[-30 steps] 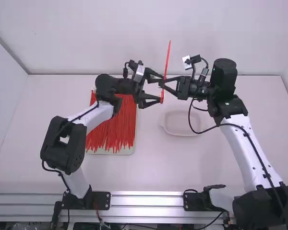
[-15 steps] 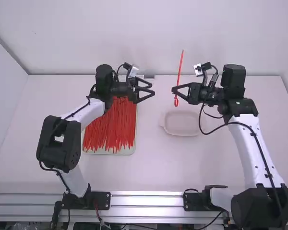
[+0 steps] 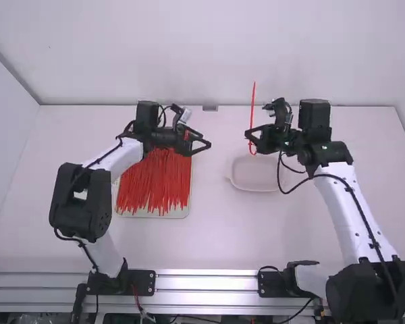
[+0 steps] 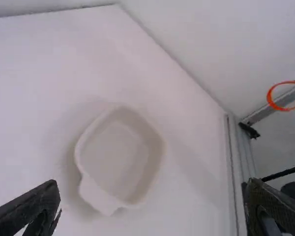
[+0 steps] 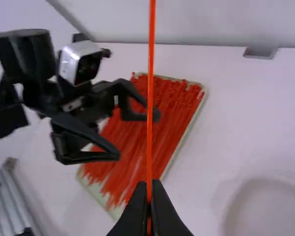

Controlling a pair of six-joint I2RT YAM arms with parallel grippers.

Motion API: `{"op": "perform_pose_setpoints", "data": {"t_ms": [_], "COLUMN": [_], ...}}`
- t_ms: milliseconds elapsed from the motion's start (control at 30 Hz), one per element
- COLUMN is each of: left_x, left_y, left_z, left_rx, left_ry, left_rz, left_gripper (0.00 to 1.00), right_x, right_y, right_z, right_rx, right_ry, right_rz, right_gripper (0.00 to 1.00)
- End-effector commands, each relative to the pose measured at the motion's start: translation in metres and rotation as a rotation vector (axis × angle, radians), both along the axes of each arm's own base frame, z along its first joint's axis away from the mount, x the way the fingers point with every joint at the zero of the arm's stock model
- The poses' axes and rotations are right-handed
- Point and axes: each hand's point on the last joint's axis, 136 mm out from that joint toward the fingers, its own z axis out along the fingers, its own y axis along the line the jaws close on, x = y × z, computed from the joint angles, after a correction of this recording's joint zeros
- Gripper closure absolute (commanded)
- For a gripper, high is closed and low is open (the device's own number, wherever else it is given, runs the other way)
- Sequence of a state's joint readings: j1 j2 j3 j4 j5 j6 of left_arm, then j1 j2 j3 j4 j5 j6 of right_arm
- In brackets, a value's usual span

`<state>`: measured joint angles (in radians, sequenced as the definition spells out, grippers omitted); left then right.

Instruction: Fasten the cable tie

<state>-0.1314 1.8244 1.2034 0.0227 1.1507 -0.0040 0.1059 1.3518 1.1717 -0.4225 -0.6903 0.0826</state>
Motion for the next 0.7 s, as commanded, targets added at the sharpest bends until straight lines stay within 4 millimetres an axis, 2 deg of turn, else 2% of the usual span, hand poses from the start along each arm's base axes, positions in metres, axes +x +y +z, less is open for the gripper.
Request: {"op": "perform_pose_setpoints", "data": {"t_ms": [0,100,200,233,433,633,667], "left_x": [0.004,0.002,-0.003,-0.003,-0.010,-0.011,-0.012], "left_y": [0.014,0.020,0.021,0.021,0.023,0.022,0.022], "left_z": [0.003,-0.002,-0.008,-0.008,-0.015,-0.016,-0.016], "left_rx": [0.007,0.021,0.040,0.040,0.057,0.056,0.056], "left_ry": [-0.061,-0.050,-0.043,-0.043,-0.030,-0.019,-0.019], "left_rz": [0.000,0.005,-0.005,-0.006,-0.022,-0.024,-0.026], "left_gripper": [0.01,0.01,0.01,0.01,0.01,0.01,0.01], "right_x": [0.008,0.012,0.014,0.014,0.012,0.017,0.019], "right_y": [-0.017,-0.025,-0.032,-0.032,-0.048,-0.045,-0.046], "right_z": [-0.031,-0.050,-0.076,-0.077,-0.119,-0.141,-0.149], "right_rx": [-0.069,-0.064,-0.006,-0.006,-0.051,-0.095,-0.119], "right_ry": [0.027,0.012,0.038,0.036,0.046,0.028,0.035], "right_rz": [-0.103,-0.131,-0.195,-0.195,-0.317,-0.356,-0.374], "right_gripper": [1.00,1.00,1.00,1.00,1.00,1.00,1.00]}}
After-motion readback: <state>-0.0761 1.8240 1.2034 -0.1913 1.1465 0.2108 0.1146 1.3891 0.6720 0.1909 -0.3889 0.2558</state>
